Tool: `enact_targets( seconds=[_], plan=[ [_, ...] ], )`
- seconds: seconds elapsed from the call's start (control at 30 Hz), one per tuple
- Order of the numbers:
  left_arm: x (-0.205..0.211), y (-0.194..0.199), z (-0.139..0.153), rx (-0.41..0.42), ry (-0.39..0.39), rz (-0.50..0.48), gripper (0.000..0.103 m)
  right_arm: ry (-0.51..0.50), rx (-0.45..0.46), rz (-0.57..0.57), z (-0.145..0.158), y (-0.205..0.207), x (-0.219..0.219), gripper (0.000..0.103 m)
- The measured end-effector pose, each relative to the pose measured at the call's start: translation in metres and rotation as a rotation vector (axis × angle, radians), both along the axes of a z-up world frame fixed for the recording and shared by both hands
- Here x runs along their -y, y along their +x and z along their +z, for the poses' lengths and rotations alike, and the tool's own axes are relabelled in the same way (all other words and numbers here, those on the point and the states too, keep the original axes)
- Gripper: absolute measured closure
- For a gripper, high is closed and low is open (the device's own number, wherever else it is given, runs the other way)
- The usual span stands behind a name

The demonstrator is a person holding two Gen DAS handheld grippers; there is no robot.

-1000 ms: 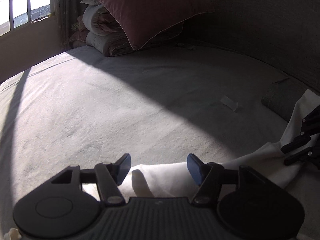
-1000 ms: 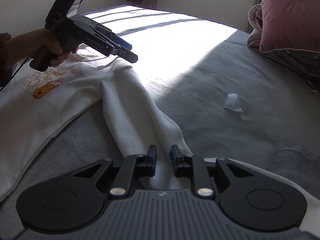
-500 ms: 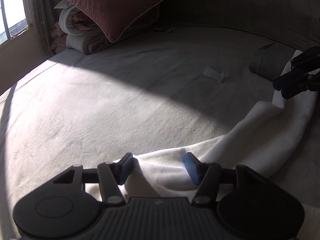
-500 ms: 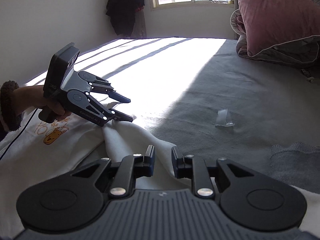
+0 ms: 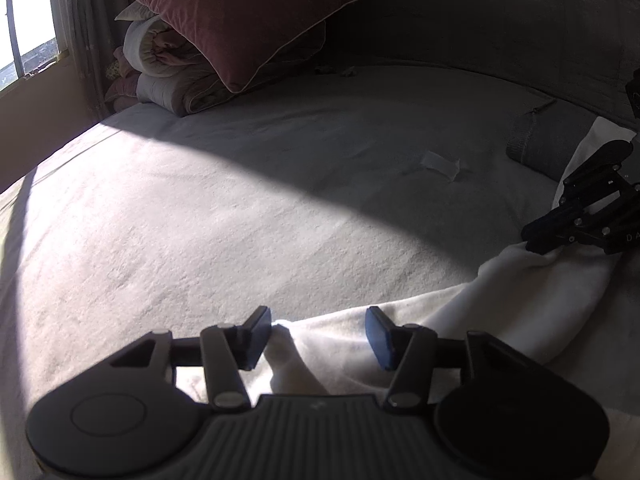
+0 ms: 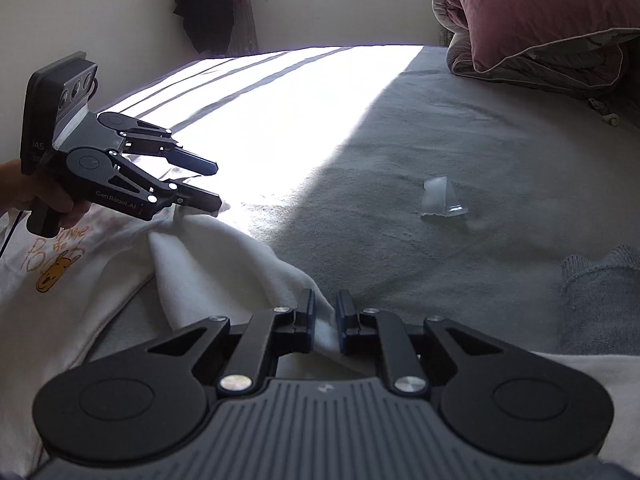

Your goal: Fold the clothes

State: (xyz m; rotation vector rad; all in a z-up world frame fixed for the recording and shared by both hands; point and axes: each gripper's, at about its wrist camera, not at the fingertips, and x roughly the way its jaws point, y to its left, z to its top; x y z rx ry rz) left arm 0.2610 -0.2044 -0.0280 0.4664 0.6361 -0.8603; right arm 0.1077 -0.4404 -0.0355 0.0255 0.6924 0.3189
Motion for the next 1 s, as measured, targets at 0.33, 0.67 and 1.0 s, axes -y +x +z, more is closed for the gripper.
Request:
enact_targets(
  seconds=[0.33,0.67,1.0],
  plan=[
    [0.006,0.001,-0.008,-0.020,0.004,-0.010,0.050,-0.077,0.021,0.006,0.002,-0.003,-0.010,0.097],
    [0.000,-0.033,-0.007,0.255,-0.104,0.137,0.091,-0.192,0.146,-0.073,0.015,-0.007,-0.018,0.100],
    [0.020,-0.023,-0.014,0.248,0.026,0.193,0.069,-0.378,0.162,-0.155,-0.014,0.017,-0.042,0.100]
  ],
)
